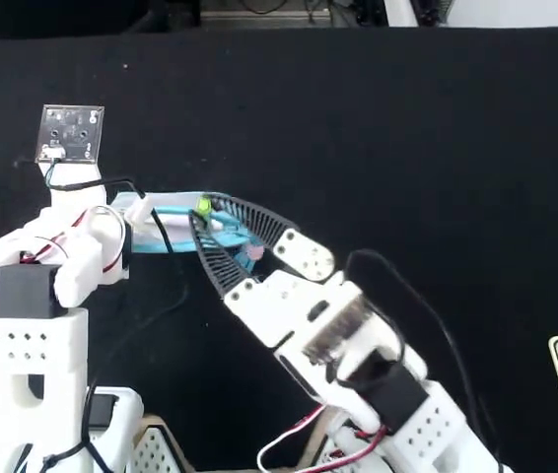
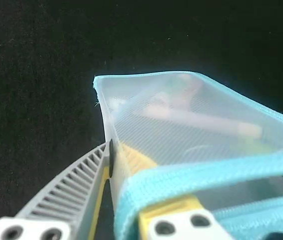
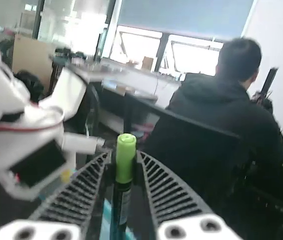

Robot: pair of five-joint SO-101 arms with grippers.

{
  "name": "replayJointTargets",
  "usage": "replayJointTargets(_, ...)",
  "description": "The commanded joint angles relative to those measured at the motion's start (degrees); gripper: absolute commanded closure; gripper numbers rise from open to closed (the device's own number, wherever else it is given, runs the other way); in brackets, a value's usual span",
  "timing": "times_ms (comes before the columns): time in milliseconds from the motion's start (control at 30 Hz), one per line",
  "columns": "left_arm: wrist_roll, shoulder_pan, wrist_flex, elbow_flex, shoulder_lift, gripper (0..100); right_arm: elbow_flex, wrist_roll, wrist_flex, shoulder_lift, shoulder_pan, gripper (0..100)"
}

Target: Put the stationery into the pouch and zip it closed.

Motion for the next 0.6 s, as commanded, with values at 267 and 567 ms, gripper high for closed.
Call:
replayJointTargets(267, -0.44, 0.22, 0.09, -0.66, -1.05, 97, 4.44, -8.44, 4.22, -0.40, -1.85, 96.2)
replayJointTargets(567, -0.44, 0.22, 0.09, -0.66, -1.05, 97, -12.88, -8.44, 30.95, -0.31, -9.41, 86.4)
